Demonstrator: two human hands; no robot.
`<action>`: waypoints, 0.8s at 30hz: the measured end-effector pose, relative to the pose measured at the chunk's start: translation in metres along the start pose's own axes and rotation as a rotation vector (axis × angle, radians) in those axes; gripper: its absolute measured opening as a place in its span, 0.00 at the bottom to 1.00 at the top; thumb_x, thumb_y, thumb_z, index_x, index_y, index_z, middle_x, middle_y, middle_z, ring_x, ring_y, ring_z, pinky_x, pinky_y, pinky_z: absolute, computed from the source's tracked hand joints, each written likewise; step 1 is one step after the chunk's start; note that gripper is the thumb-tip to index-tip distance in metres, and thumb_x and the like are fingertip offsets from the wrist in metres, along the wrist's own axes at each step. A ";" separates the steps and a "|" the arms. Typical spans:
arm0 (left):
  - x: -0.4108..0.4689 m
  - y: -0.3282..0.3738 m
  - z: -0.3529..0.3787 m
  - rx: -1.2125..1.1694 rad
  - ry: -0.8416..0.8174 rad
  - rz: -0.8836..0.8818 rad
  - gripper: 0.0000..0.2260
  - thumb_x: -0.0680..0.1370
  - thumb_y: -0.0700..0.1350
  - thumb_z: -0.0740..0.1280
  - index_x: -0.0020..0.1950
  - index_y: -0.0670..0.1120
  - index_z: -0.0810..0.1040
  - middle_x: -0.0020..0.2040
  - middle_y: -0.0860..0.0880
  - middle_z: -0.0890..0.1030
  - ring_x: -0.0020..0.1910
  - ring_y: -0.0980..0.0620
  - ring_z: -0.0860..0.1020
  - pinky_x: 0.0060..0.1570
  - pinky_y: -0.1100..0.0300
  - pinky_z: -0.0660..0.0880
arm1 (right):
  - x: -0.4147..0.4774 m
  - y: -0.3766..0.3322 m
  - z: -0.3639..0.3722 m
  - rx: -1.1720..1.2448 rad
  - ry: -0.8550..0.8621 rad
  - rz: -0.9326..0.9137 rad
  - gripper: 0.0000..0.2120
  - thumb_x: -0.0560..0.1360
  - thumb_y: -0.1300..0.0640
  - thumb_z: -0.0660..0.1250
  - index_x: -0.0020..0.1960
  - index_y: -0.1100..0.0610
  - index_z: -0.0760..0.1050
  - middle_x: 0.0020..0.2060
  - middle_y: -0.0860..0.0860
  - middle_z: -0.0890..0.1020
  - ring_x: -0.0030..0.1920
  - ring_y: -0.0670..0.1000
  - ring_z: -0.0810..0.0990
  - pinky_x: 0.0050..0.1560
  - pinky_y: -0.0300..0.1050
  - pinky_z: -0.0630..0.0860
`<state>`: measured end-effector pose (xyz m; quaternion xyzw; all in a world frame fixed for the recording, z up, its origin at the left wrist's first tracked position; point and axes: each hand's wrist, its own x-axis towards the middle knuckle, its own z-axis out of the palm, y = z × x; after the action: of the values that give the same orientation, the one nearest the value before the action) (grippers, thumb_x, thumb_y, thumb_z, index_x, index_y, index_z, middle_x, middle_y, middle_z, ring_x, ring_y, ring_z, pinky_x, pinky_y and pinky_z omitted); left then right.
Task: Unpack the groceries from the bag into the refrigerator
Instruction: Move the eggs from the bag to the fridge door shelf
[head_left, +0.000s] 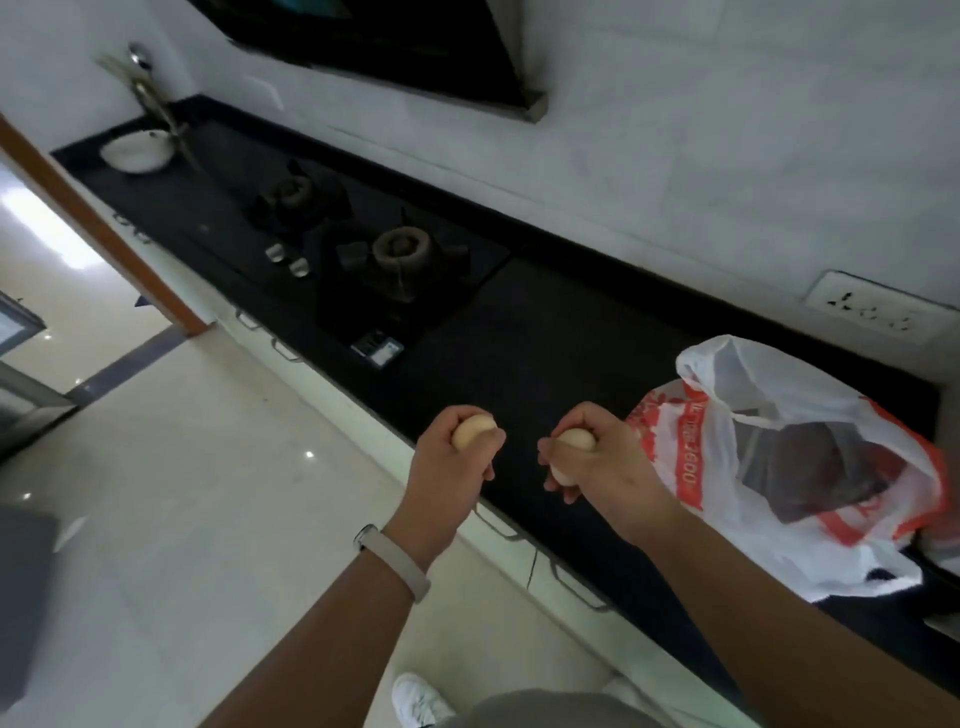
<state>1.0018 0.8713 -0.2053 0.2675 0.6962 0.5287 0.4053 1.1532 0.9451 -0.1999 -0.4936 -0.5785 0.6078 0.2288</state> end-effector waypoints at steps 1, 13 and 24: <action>0.003 -0.004 -0.025 -0.021 0.015 0.005 0.05 0.76 0.41 0.71 0.50 0.49 0.79 0.40 0.46 0.79 0.34 0.52 0.76 0.36 0.60 0.75 | 0.000 -0.006 0.024 -0.023 -0.010 -0.022 0.07 0.73 0.59 0.73 0.45 0.58 0.75 0.38 0.57 0.83 0.35 0.53 0.84 0.32 0.44 0.78; 0.006 -0.027 -0.256 -0.101 0.240 0.061 0.06 0.76 0.42 0.71 0.51 0.49 0.79 0.45 0.47 0.79 0.35 0.52 0.76 0.34 0.64 0.74 | 0.005 -0.056 0.248 -0.103 -0.226 -0.119 0.03 0.74 0.63 0.70 0.44 0.60 0.76 0.37 0.59 0.81 0.31 0.51 0.80 0.28 0.43 0.73; -0.074 -0.053 -0.435 -0.196 0.710 0.094 0.06 0.77 0.42 0.71 0.53 0.47 0.79 0.42 0.48 0.79 0.33 0.53 0.77 0.35 0.63 0.75 | -0.020 -0.094 0.438 -0.192 -0.671 -0.250 0.04 0.73 0.66 0.68 0.43 0.60 0.74 0.37 0.59 0.81 0.35 0.54 0.83 0.29 0.45 0.76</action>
<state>0.6754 0.5706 -0.1863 0.0591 0.7265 0.6707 0.1373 0.7548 0.7404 -0.1747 -0.2115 -0.7316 0.6461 0.0516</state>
